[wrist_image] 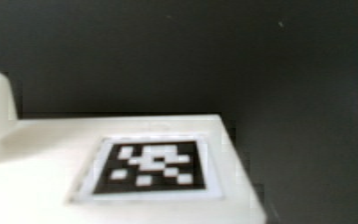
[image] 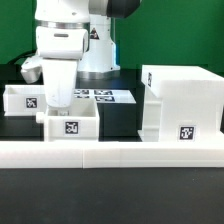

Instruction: Assemble drawer

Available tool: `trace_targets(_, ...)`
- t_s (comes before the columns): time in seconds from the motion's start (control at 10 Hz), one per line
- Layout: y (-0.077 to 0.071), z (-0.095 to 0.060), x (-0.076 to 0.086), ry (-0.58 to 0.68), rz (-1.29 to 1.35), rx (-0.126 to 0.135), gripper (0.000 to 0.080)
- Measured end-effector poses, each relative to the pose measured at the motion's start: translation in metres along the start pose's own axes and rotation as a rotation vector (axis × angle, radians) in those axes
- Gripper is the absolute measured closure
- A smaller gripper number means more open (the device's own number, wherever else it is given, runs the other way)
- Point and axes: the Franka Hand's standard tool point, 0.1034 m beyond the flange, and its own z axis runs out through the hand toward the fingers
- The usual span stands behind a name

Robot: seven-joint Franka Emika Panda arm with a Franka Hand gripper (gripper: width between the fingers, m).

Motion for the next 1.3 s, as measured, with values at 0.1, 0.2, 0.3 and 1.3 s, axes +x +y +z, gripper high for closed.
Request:
trace_targets(0.1, 0.001, 0.000, 0.001, -0.002, 0.000, 0.000, 0.0758)
trace_targets(0.2, 0.006, -0.002, 0.006, -0.001, -0.007, -0.006, 0.0758)
trace_targets(0.3, 0.012, -0.003, 0.009, 0.000, -0.010, -0.010, 0.0758)
trace_targets(1.3, 0.034, -0.001, 0.058, 0.004, 0.073, -0.015, 0.0758)
